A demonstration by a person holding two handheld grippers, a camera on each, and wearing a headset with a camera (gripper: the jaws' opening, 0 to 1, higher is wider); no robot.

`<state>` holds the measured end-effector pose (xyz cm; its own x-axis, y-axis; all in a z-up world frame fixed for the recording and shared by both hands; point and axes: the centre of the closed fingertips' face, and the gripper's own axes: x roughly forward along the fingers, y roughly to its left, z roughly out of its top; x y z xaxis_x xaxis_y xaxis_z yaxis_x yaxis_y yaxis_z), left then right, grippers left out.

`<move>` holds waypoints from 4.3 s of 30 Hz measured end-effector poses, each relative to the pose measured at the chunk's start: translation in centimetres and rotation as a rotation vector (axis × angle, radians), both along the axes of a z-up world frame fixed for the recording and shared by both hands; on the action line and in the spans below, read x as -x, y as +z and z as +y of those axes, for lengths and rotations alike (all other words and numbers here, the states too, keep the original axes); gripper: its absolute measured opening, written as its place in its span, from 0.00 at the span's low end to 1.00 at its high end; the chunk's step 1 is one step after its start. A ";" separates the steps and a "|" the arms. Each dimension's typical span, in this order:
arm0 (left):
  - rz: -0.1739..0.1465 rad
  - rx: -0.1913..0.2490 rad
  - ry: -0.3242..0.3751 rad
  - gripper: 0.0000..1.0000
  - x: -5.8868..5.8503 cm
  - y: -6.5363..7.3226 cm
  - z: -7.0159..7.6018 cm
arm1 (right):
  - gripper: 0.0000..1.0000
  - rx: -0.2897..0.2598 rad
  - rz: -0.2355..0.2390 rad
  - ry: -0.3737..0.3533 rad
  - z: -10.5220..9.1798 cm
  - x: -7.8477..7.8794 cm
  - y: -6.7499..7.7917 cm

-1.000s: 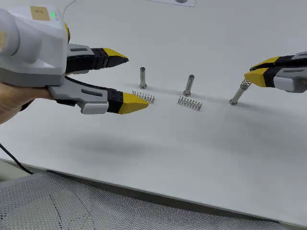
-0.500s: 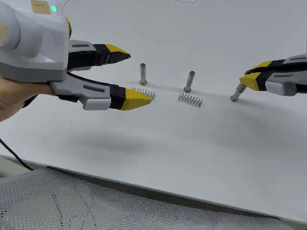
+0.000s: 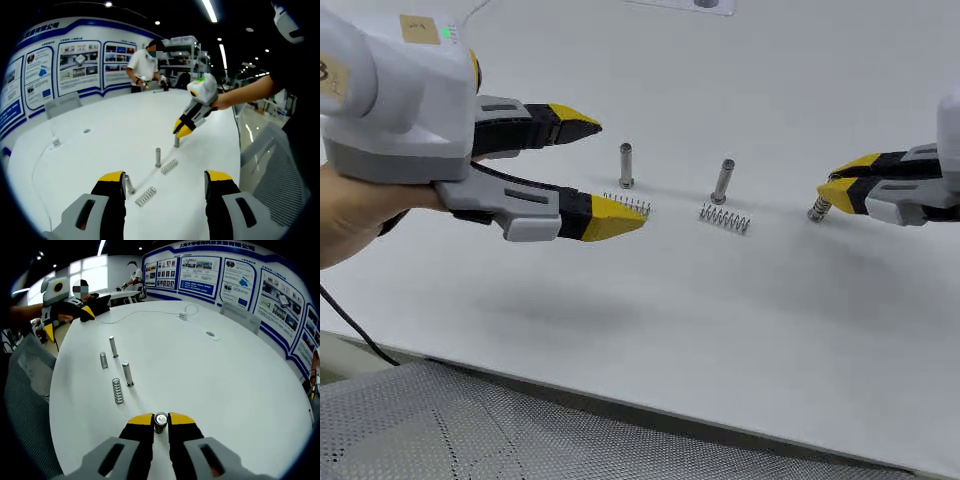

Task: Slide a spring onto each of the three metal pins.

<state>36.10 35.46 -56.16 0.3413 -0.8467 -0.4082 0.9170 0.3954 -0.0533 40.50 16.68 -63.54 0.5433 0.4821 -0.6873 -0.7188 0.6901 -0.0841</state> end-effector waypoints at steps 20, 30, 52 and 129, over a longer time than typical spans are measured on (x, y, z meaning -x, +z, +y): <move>0.003 0.006 0.013 0.66 0.7 0.5 0.4 | 0.17 -0.128 -0.076 -0.048 0.6 0.2 4.3; 0.022 -0.013 0.000 0.67 0.9 -0.2 0.6 | 0.18 -0.089 -0.037 0.144 6.2 2.3 1.4; 0.033 -0.002 0.036 0.67 0.6 0.1 1.8 | 0.14 -0.006 0.100 0.245 8.6 2.8 -4.3; -0.095 -0.129 -0.336 0.10 5.8 -1.3 -6.0 | 0.11 0.012 -0.027 0.626 13.6 10.1 5.8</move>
<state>30.33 29.44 -57.47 0.0947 -0.8615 -0.4988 0.9952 0.0695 0.0690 30.44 30.29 -57.71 0.1775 0.7069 -0.6847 -0.9840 0.1378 -0.1128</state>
